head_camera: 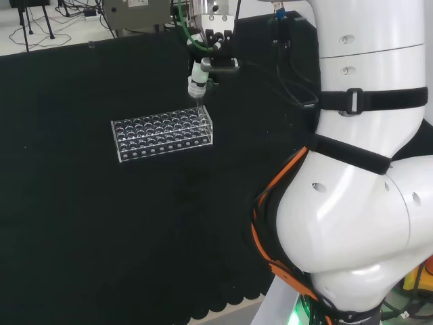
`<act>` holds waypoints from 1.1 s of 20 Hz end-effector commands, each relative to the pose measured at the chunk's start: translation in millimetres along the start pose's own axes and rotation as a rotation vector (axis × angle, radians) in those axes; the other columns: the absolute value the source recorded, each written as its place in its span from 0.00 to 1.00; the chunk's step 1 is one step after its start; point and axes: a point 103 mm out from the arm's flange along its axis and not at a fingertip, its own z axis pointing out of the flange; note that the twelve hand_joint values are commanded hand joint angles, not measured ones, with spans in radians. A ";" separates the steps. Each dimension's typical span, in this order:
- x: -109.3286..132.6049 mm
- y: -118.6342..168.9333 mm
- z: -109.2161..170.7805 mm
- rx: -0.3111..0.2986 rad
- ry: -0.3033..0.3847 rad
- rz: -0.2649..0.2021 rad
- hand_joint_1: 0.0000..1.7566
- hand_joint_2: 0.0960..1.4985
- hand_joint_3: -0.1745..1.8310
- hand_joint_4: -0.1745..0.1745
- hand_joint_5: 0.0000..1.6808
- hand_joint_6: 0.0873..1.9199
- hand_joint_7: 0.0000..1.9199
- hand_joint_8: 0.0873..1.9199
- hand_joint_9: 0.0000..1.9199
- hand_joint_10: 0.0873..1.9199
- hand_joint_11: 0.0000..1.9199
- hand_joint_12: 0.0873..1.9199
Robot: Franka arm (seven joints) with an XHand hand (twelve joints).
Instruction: Put the test tube back in the rack.
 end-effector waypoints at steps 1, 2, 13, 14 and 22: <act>-4.1 0.2 1.8 -0.001 0.012 0.004 0.82 0.32 0.47 0.00 0.81 0.23 0.74 0.33 0.77 0.05 0.62 0.53; -4.2 0.3 2.3 0.001 0.013 0.005 0.82 0.32 0.47 0.00 0.81 0.23 0.74 0.33 0.77 0.05 0.62 0.53; 3.1 6.4 28.6 0.032 0.019 -0.005 0.82 0.32 0.47 0.00 0.81 0.23 0.74 0.33 0.77 0.05 0.62 0.53; 4.0 6.6 29.7 0.033 0.021 -0.007 0.82 0.32 0.47 0.00 0.81 0.23 0.74 0.33 0.77 0.05 0.62 0.53; -1.4 -1.5 24.9 0.023 0.113 -0.022 0.77 0.40 0.38 0.00 0.77 0.25 0.69 0.34 0.71 0.14 0.53 0.59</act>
